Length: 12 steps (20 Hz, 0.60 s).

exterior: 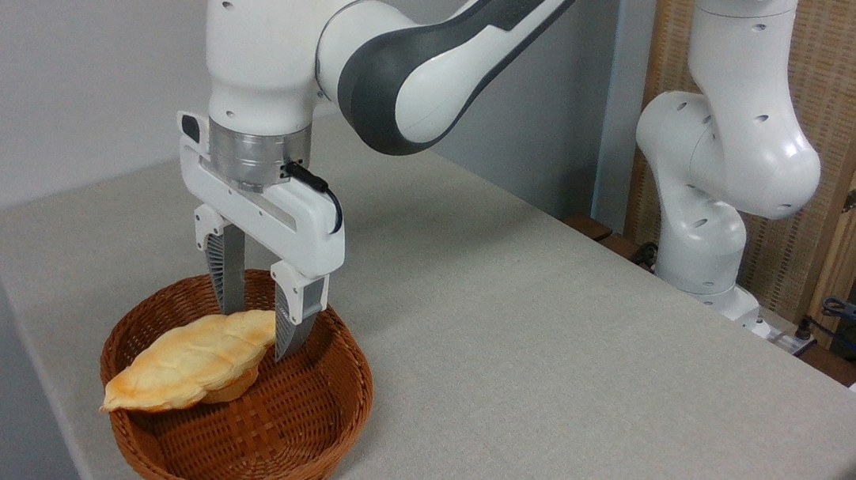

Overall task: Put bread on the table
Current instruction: 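Lower the open gripper down onto the long golden bread loaf, then close the gripper fingers around the middle of the golden loaf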

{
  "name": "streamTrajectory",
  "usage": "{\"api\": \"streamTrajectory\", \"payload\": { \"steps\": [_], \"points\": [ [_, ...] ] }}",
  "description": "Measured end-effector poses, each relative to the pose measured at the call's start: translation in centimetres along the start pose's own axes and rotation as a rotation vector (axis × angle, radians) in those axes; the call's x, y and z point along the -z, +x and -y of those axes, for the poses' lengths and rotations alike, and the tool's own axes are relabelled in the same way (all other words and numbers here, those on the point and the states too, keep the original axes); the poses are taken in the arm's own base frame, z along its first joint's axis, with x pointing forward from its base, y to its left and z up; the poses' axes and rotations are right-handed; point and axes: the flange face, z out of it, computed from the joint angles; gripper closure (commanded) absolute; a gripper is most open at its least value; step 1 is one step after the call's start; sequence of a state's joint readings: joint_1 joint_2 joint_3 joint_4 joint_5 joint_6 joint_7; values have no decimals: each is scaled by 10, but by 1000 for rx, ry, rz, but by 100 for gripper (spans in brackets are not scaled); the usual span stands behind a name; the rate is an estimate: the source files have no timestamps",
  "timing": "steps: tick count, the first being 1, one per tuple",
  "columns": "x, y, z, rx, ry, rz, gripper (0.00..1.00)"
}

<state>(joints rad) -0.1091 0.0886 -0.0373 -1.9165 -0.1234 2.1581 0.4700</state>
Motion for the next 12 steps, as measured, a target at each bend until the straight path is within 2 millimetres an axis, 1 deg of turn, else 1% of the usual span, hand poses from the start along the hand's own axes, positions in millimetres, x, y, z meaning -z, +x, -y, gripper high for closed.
{"api": "streamTrajectory", "payload": {
  "steps": [4, 8, 12],
  "points": [
    [-1, 4, 1, -1, 12, -24, 0],
    [-6, 8, -5, -13, 11, -30, 0],
    [-10, 14, -2, -13, 31, -72, 0]
  ]
}}
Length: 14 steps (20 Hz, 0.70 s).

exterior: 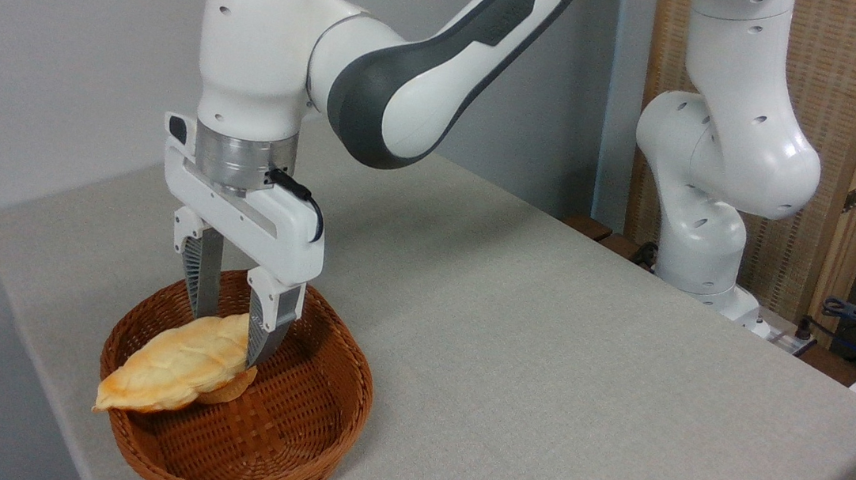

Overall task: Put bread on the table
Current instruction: 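Close the gripper fingers around the middle of the golden loaf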

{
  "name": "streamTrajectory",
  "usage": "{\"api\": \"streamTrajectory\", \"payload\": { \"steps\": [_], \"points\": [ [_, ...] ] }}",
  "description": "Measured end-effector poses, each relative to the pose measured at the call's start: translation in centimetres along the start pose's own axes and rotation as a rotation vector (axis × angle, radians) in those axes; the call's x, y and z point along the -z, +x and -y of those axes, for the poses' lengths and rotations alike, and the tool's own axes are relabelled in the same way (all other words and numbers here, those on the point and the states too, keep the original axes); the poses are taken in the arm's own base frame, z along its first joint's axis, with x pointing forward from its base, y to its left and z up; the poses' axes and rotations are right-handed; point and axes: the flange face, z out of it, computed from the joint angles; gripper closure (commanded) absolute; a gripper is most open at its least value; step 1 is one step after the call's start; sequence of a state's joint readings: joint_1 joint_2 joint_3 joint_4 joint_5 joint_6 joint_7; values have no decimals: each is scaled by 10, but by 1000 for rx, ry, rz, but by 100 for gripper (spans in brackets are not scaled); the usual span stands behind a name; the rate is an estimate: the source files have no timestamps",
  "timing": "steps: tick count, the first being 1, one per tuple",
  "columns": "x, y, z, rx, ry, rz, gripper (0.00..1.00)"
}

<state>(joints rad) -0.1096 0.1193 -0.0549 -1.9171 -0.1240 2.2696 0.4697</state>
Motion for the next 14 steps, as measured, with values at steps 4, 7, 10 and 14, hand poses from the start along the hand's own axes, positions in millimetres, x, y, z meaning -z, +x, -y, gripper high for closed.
{"api": "streamTrajectory", "payload": {
  "steps": [4, 7, 10, 14],
  "points": [
    [-2, 0, 0, -3, 1, -1, 0],
    [-2, 0, 0, -33, 1, -1, 0],
    [-2, 0, 1, -54, 2, -1, 0],
    [-2, -1, 4, -72, 4, -1, 0]
  ]
}}
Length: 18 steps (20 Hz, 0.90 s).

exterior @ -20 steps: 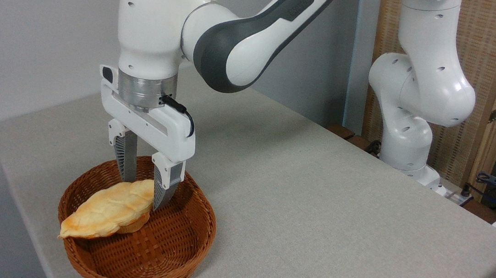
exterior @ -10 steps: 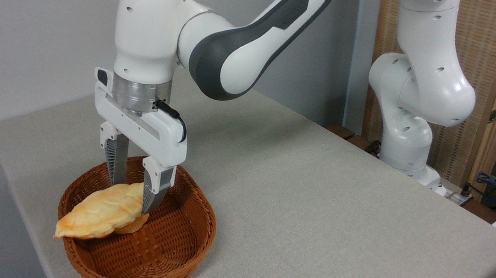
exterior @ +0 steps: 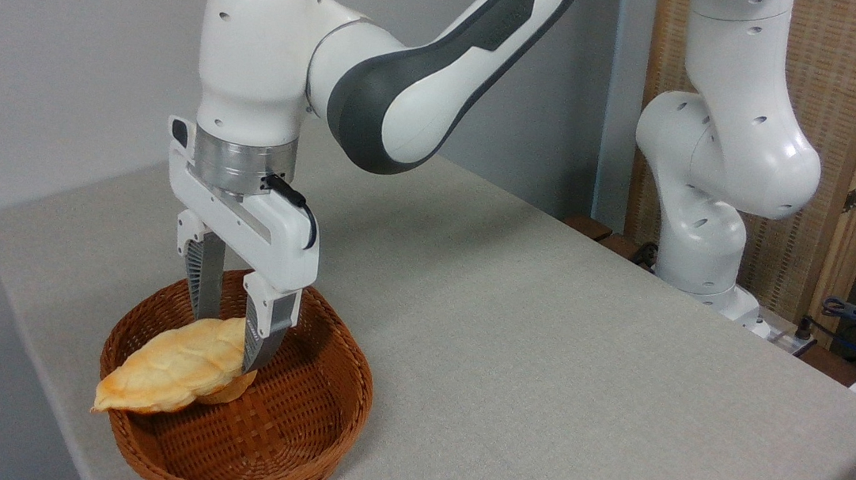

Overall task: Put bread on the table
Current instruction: 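Close the gripper fingers around the middle of the golden loaf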

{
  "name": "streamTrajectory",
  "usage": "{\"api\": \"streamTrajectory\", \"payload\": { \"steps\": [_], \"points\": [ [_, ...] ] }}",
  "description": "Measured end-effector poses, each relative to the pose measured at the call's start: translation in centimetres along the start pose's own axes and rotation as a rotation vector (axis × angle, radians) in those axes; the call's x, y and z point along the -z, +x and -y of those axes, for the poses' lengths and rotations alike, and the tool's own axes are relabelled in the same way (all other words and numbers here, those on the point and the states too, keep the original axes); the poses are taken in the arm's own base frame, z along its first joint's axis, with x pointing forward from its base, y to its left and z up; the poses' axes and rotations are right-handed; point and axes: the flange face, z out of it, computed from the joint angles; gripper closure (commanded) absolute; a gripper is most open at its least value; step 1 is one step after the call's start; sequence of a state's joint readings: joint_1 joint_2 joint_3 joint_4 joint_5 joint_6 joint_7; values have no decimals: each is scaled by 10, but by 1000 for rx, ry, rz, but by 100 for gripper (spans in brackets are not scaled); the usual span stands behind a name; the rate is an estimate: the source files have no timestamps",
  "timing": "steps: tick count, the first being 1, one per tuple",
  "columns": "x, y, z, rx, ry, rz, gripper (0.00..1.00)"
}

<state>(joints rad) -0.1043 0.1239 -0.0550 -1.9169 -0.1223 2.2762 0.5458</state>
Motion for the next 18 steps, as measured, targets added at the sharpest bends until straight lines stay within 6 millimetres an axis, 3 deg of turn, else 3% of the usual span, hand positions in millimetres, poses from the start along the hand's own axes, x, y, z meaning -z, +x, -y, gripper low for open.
{"api": "streamTrajectory", "payload": {
  "steps": [18],
  "points": [
    [7, -6, 25, 21, 27, -56, 0]
  ]
}}
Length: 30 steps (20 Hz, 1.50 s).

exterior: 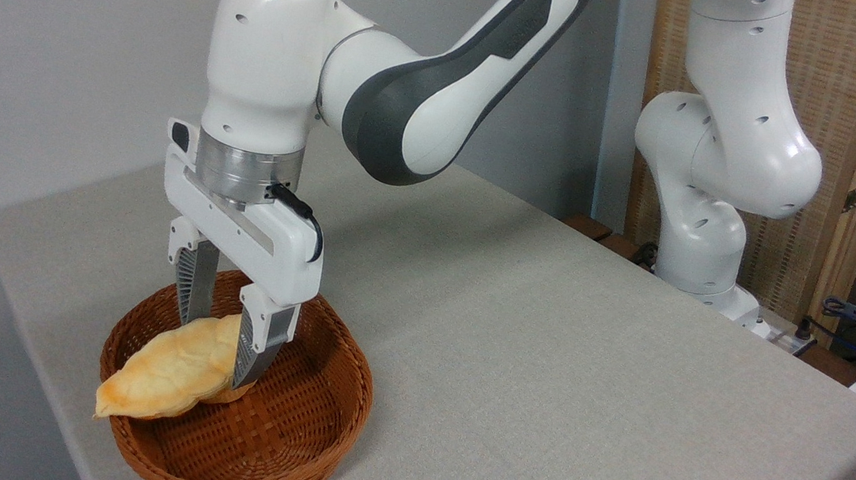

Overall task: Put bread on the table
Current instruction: 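Close the gripper fingers around the middle of the golden loaf, then lift the gripped loaf up out of the basket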

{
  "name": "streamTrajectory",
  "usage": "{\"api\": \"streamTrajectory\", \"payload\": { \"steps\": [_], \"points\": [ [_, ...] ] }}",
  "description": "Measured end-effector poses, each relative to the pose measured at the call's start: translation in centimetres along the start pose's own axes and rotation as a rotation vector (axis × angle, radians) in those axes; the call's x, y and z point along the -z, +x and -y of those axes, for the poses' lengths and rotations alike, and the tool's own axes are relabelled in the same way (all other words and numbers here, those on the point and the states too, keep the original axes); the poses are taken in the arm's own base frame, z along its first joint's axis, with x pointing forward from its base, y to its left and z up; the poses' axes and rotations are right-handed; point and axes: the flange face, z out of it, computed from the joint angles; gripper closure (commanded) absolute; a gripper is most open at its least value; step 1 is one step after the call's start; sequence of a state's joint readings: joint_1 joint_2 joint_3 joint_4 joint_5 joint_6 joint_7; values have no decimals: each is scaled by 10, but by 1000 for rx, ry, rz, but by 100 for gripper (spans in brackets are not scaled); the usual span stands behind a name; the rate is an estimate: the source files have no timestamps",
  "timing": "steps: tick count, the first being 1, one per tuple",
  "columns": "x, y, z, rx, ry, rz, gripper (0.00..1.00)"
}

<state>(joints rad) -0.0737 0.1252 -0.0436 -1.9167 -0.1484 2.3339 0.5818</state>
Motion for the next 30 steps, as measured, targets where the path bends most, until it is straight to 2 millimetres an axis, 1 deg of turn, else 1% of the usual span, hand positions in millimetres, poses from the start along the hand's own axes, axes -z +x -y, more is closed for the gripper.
{"api": "streamTrajectory", "payload": {
  "steps": [8, 11, 12, 13, 15, 16, 17, 19, 23, 30],
  "points": [
    [-14, -2, 1, 4, -9, 14, 0],
    [-14, 1, 4, 5, 9, -14, 0],
    [-14, 2, 4, 6, 16, -24, 2],
    [-13, 3, 5, 6, 20, -30, 10],
    [-13, 3, 5, 6, 22, -33, 36],
    [-13, 3, 5, 6, 22, -33, 46],
    [-13, 3, 5, 6, 22, -33, 53],
    [-13, 3, 5, 6, 22, -34, 63],
    [-13, 3, 5, 6, 22, -34, 68],
    [-13, 3, 5, 2, 23, -34, 70]
  ]
}}
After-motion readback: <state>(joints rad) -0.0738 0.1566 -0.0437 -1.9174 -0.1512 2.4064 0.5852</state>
